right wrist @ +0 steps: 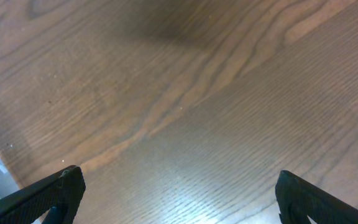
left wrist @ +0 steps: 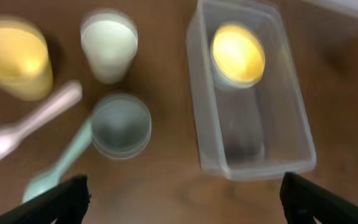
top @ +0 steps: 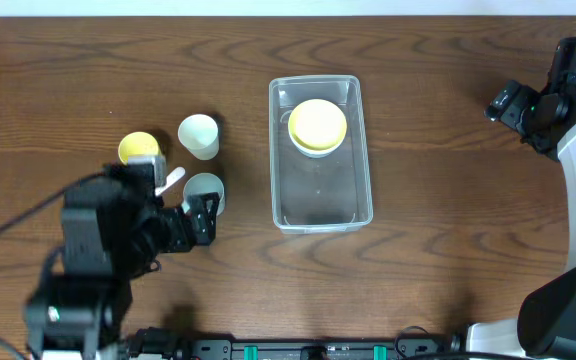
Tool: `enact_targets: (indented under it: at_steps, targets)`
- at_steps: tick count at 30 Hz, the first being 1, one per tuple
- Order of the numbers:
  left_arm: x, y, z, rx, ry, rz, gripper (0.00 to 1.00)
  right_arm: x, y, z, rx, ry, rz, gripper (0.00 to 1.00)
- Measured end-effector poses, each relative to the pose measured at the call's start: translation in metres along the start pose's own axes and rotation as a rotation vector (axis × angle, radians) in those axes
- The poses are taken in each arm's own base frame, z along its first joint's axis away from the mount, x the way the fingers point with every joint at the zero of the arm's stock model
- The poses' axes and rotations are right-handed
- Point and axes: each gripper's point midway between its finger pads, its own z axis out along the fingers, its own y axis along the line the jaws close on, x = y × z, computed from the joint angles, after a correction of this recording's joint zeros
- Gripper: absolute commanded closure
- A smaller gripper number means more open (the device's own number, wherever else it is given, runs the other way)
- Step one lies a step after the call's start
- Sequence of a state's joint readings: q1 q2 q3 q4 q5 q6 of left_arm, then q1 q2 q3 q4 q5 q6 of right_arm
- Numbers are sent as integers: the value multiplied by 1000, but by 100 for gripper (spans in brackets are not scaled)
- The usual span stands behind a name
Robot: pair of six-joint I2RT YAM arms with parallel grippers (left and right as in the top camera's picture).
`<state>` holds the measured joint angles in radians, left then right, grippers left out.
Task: Pack container
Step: 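Move left gripper to the grey-blue cup and grasp its rim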
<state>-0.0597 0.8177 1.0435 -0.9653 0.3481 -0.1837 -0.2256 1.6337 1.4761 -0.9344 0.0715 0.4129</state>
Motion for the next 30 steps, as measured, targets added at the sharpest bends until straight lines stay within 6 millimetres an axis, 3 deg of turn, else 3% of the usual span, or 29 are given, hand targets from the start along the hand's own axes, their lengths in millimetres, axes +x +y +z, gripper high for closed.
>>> enact_targets:
  at_steps: [3, 12, 16, 21, 30]
  targets:
    - [2, -1, 3, -20, 126, -38, 2, 0, 0, 0, -1, 0, 0, 1]
    - [22, 18, 45, -81, 365, -107, 2, 0, 0, 0, 0, 0, 0, 1]
    - [25, 25, 66, -89, 432, -89, 0, 0, 0, 0, 0, 0, 0, 1]
    - [25, 32, 98, -94, 489, -75, 10, 0, 0, 0, 0, 0, 0, 1]
    - [36, 28, 142, -110, 556, 16, 14, 0, 0, 0, 0, 0, 0, 1]
